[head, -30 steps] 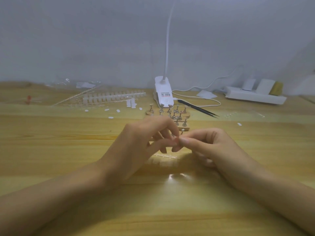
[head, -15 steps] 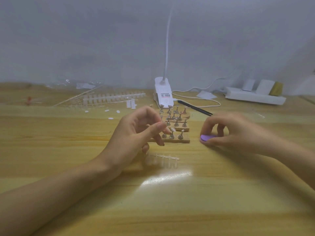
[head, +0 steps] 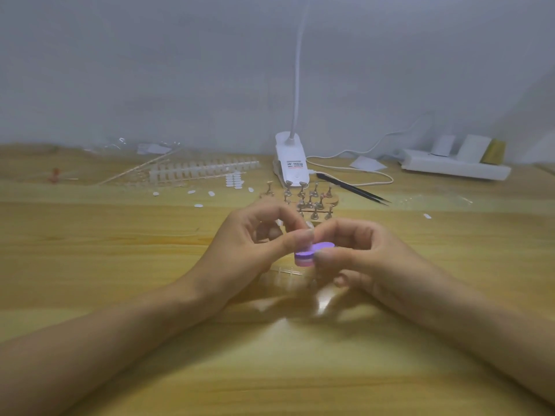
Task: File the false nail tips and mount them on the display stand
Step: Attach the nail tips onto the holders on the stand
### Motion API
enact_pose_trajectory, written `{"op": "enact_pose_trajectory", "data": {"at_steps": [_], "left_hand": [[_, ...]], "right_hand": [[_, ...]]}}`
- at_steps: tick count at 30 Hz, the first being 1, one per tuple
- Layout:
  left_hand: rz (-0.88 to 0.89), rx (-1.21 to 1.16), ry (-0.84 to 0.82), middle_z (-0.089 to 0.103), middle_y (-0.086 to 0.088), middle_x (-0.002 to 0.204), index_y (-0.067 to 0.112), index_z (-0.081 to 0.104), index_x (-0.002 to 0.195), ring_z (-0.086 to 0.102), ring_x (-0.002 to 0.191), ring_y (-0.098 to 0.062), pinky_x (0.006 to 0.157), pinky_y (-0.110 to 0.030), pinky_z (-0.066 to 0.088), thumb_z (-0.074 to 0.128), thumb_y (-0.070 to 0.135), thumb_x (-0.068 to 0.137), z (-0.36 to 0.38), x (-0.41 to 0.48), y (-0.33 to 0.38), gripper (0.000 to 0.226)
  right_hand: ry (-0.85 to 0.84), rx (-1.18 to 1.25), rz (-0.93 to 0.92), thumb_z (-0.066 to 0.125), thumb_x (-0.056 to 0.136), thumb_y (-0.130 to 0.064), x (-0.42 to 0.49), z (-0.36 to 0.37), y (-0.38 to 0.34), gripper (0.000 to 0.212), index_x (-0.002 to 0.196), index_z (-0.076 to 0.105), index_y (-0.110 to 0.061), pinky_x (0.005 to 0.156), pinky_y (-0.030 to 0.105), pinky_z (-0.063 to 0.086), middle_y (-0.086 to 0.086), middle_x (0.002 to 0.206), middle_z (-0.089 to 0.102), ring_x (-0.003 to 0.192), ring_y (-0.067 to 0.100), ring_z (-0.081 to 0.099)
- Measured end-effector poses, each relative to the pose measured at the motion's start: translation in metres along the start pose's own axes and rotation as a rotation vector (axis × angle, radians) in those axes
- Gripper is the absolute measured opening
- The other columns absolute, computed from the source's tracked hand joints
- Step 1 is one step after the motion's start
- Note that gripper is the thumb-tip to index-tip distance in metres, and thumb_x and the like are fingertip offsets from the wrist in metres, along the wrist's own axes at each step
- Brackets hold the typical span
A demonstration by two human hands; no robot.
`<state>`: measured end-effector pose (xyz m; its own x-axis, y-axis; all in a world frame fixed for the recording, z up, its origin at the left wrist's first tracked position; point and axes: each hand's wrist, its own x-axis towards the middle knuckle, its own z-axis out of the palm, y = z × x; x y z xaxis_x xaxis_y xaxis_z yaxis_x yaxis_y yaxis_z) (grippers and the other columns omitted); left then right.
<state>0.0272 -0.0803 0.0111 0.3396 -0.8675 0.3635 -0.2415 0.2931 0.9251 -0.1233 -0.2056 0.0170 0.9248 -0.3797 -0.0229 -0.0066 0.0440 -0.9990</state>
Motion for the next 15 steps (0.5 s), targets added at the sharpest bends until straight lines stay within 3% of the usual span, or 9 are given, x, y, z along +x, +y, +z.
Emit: {"op": "enact_pose_trajectory", "data": {"at_steps": [3, 7, 11, 15], "left_hand": [[0.044, 0.032, 0.004, 0.055, 0.017, 0.068, 0.018, 0.066, 0.072, 0.039, 0.048, -0.001, 0.049, -0.004, 0.033, 0.072, 0.022, 0.077, 0.0008, 0.0008, -0.0009, 0.009], [0.083, 0.113, 0.027, 0.058, 0.014, 0.078, 0.019, 0.068, 0.073, 0.047, 0.059, -0.007, 0.056, -0.008, 0.038, 0.078, 0.024, 0.078, -0.0002, 0.0014, -0.0039, 0.012], [0.106, 0.167, 0.030, 0.060, 0.009, 0.083, 0.017, 0.069, 0.076, 0.053, 0.069, -0.012, 0.070, -0.021, 0.045, 0.077, 0.029, 0.078, -0.0022, 0.0010, -0.0063, 0.014], [0.136, 0.187, 0.029, 0.059, 0.009, 0.081, 0.016, 0.069, 0.076, 0.053, 0.068, -0.010, 0.068, -0.021, 0.044, 0.077, 0.027, 0.078, -0.0011, 0.0009, -0.0051, 0.013]], "right_hand": [[0.152, 0.224, -0.012, 0.078, 0.069, -0.017, 0.0020, -0.0054, -0.0005, 0.031, 0.095, 0.065, -0.007, 0.061, 0.017, 0.056, 0.014, 0.090, 0.072, 0.074, 0.012, 0.070], [0.042, 0.120, -0.026, 0.082, 0.070, -0.014, -0.0010, -0.0034, 0.0003, 0.021, 0.084, 0.066, -0.012, 0.066, 0.026, 0.059, 0.014, 0.084, 0.072, 0.072, 0.019, 0.072], [0.166, 0.230, -0.060, 0.078, 0.073, -0.017, 0.0008, -0.0040, -0.0001, 0.022, 0.086, 0.062, -0.010, 0.063, 0.019, 0.056, 0.016, 0.088, 0.072, 0.071, 0.014, 0.071], [0.005, 0.088, -0.054, 0.082, 0.078, -0.013, -0.0006, 0.0003, 0.0011, 0.019, 0.083, 0.063, -0.013, 0.066, 0.026, 0.058, 0.021, 0.089, 0.073, 0.078, 0.026, 0.073]]}}
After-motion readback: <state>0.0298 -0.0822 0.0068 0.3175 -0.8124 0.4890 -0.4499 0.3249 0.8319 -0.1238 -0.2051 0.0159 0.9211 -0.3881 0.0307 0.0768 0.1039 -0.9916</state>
